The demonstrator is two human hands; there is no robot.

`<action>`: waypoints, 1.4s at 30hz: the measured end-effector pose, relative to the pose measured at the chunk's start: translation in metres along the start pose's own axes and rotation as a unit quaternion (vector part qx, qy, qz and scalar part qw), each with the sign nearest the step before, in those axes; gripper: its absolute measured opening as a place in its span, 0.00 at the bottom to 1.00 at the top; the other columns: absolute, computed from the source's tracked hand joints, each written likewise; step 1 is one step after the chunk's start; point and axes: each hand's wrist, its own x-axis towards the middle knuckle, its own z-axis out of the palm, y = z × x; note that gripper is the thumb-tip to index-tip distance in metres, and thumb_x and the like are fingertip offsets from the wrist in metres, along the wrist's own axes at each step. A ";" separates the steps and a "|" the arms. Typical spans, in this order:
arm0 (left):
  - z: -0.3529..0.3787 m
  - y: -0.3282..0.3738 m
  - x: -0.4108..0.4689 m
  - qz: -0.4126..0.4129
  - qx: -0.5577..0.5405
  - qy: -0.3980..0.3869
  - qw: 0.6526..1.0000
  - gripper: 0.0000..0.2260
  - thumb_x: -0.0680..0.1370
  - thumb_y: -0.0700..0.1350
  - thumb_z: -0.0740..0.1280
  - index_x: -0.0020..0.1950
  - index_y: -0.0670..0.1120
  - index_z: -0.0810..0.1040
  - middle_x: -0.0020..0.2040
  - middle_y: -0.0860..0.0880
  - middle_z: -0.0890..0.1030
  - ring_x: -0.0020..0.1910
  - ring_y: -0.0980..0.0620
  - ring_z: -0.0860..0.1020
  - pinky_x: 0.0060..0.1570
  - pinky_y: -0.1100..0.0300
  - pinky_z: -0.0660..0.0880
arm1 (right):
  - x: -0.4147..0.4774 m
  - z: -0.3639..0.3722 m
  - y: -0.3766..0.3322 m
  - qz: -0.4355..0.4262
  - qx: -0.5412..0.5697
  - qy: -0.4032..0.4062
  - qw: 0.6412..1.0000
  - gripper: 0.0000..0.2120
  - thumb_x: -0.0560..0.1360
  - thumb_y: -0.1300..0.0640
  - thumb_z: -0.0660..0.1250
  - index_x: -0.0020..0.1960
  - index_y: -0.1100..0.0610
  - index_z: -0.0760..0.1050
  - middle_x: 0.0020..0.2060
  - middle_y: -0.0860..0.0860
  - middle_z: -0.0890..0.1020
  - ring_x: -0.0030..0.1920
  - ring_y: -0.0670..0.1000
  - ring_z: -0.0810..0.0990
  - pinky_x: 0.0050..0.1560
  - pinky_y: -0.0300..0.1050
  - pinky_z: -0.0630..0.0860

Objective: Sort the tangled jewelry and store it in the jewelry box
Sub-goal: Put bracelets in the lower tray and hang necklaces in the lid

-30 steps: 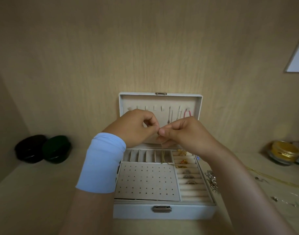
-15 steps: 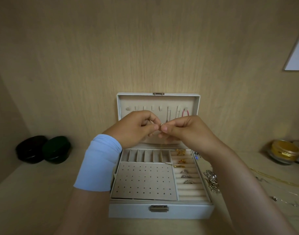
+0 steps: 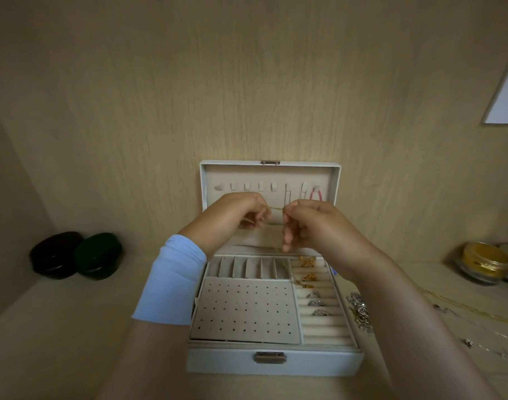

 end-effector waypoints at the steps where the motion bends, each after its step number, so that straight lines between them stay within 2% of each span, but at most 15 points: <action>1: 0.003 0.000 0.001 -0.003 -0.073 -0.003 0.997 0.17 0.75 0.40 0.61 0.25 0.46 0.73 0.37 0.49 0.82 0.40 0.50 0.78 0.44 0.60 0.74 | 0.000 0.001 0.000 0.004 0.017 0.004 1.000 0.12 0.82 0.59 0.59 0.41 0.60 0.74 0.27 0.54 0.73 0.28 0.54 0.74 0.42 0.51 0.77; 4: 0.007 -0.011 -0.004 0.001 -0.233 -0.033 0.972 0.15 0.83 0.42 0.57 0.36 0.44 0.67 0.35 0.44 0.76 0.35 0.47 0.77 0.42 0.54 0.74 | 0.002 0.002 0.003 0.000 0.000 0.041 0.999 0.11 0.82 0.59 0.60 0.41 0.58 0.75 0.24 0.47 0.66 0.24 0.47 0.64 0.33 0.45 0.70; 6: 0.002 -0.017 -0.005 0.004 -0.266 -0.044 0.963 0.12 0.83 0.45 0.59 0.40 0.45 0.70 0.29 0.48 0.69 0.27 0.50 0.70 0.32 0.58 0.69 | 0.005 0.002 0.003 -0.025 -0.050 0.077 0.995 0.11 0.81 0.57 0.64 0.41 0.57 0.78 0.23 0.42 0.69 0.23 0.42 0.66 0.37 0.43 0.65; 8: -0.001 -0.019 -0.002 0.009 -0.221 -0.005 0.975 0.09 0.82 0.46 0.63 0.42 0.46 0.74 0.28 0.51 0.65 0.25 0.53 0.64 0.28 0.61 0.62 | 0.009 0.002 0.001 -0.056 -0.066 0.117 0.989 0.09 0.80 0.56 0.68 0.42 0.56 0.81 0.22 0.40 0.71 0.23 0.40 0.67 0.36 0.40 0.65; 10: 0.000 -0.018 0.004 0.031 -0.094 0.089 0.991 0.07 0.79 0.47 0.68 0.43 0.46 0.79 0.27 0.56 0.69 0.25 0.57 0.66 0.28 0.64 0.62 | 0.016 0.002 -0.003 -0.091 -0.087 0.167 0.978 0.08 0.78 0.55 0.70 0.43 0.56 0.83 0.21 0.40 0.72 0.22 0.40 0.69 0.31 0.38 0.67; 13: 0.004 -0.018 0.014 0.086 -0.041 0.236 0.967 0.07 0.76 0.49 0.72 0.40 0.47 0.82 0.31 0.59 0.78 0.32 0.60 0.73 0.37 0.64 0.69 | 0.033 0.007 -0.007 -0.135 -0.133 0.240 0.952 0.05 0.76 0.52 0.73 0.43 0.51 0.85 0.27 0.39 0.80 0.28 0.40 0.77 0.35 0.40 0.73; 15: 0.007 -0.018 0.018 0.090 -0.021 0.286 0.954 0.09 0.76 0.50 0.72 0.40 0.46 0.82 0.36 0.57 0.82 0.38 0.59 0.77 0.39 0.68 0.71 | 0.042 0.011 -0.007 -0.136 -0.145 0.286 0.937 0.04 0.74 0.51 0.75 0.40 0.49 0.85 0.31 0.42 0.83 0.34 0.40 0.81 0.39 0.40 0.77; 20: 0.014 -0.022 0.022 0.068 0.063 0.327 0.941 0.12 0.76 0.53 0.71 0.36 0.48 0.81 0.34 0.55 0.81 0.36 0.60 0.78 0.35 0.67 0.70 | 0.052 0.017 -0.006 -0.103 -0.155 0.359 0.915 0.10 0.71 0.50 0.77 0.32 0.48 0.81 0.29 0.41 0.82 0.33 0.36 0.80 0.40 0.36 0.76; 24: 0.018 -0.024 0.026 0.046 0.092 0.331 0.938 0.13 0.76 0.53 0.70 0.37 0.46 0.82 0.36 0.53 0.82 0.38 0.57 0.79 0.35 0.68 0.70 | 0.056 0.020 -0.003 -0.077 -0.166 0.373 0.910 0.08 0.71 0.50 0.76 0.36 0.52 0.83 0.27 0.43 0.81 0.30 0.37 0.79 0.32 0.28 0.71; 27: 0.020 -0.028 0.028 0.038 0.103 0.330 0.938 0.17 0.77 0.53 0.69 0.35 0.41 0.80 0.38 0.48 0.83 0.40 0.52 0.80 0.35 0.69 0.70 | 0.057 0.020 -0.003 -0.058 -0.173 0.370 0.911 0.10 0.71 0.49 0.76 0.36 0.53 0.82 0.29 0.45 0.82 0.30 0.45 0.81 0.36 0.37 0.76; 30: 0.016 -0.031 0.028 0.023 0.120 0.283 0.951 0.17 0.77 0.54 0.68 0.38 0.40 0.81 0.39 0.46 0.84 0.40 0.49 0.81 0.38 0.65 0.72 | 0.051 0.017 0.000 -0.005 -0.182 0.314 0.932 0.11 0.71 0.50 0.76 0.35 0.56 0.82 0.29 0.48 0.83 0.26 0.49 0.80 0.34 0.43 0.80; 32: 0.009 -0.029 0.024 0.005 0.121 0.184 0.975 0.16 0.78 0.53 0.67 0.39 0.42 0.80 0.35 0.47 0.82 0.33 0.49 0.79 0.38 0.60 0.74 | 0.043 0.018 0.004 0.023 -0.185 0.252 0.950 0.12 0.72 0.50 0.75 0.35 0.58 0.81 0.27 0.50 0.82 0.25 0.49 0.79 0.32 0.45 0.79; 34: 0.004 -0.024 0.016 -0.014 0.095 0.050 0.994 0.12 0.81 0.49 0.64 0.41 0.44 0.79 0.33 0.50 0.80 0.31 0.52 0.77 0.37 0.59 0.76 | 0.034 0.019 0.008 0.037 -0.180 0.179 0.966 0.12 0.74 0.51 0.72 0.36 0.57 0.83 0.29 0.51 0.83 0.32 0.49 0.79 0.34 0.45 0.77; 38: -0.003 -0.015 0.002 -0.053 0.053 -0.095 0.993 0.07 0.83 0.43 0.62 0.49 0.43 0.78 0.43 0.45 0.84 0.41 0.52 0.82 0.48 0.60 0.79 | 0.016 0.025 0.007 0.079 -0.076 0.059 0.992 0.13 0.79 0.57 0.62 0.48 0.62 0.83 0.39 0.62 0.85 0.35 0.53 0.81 0.37 0.48 0.79; 42: -0.007 -0.014 -0.007 -0.060 0.109 -0.137 0.983 0.11 0.82 0.46 0.64 0.58 0.42 0.81 0.53 0.49 0.86 0.53 0.56 0.84 0.60 0.59 0.78 | 0.008 0.029 0.011 0.026 0.000 0.052 0.998 0.08 0.80 0.58 0.67 0.51 0.60 0.84 0.42 0.58 0.86 0.41 0.51 0.84 0.44 0.44 0.83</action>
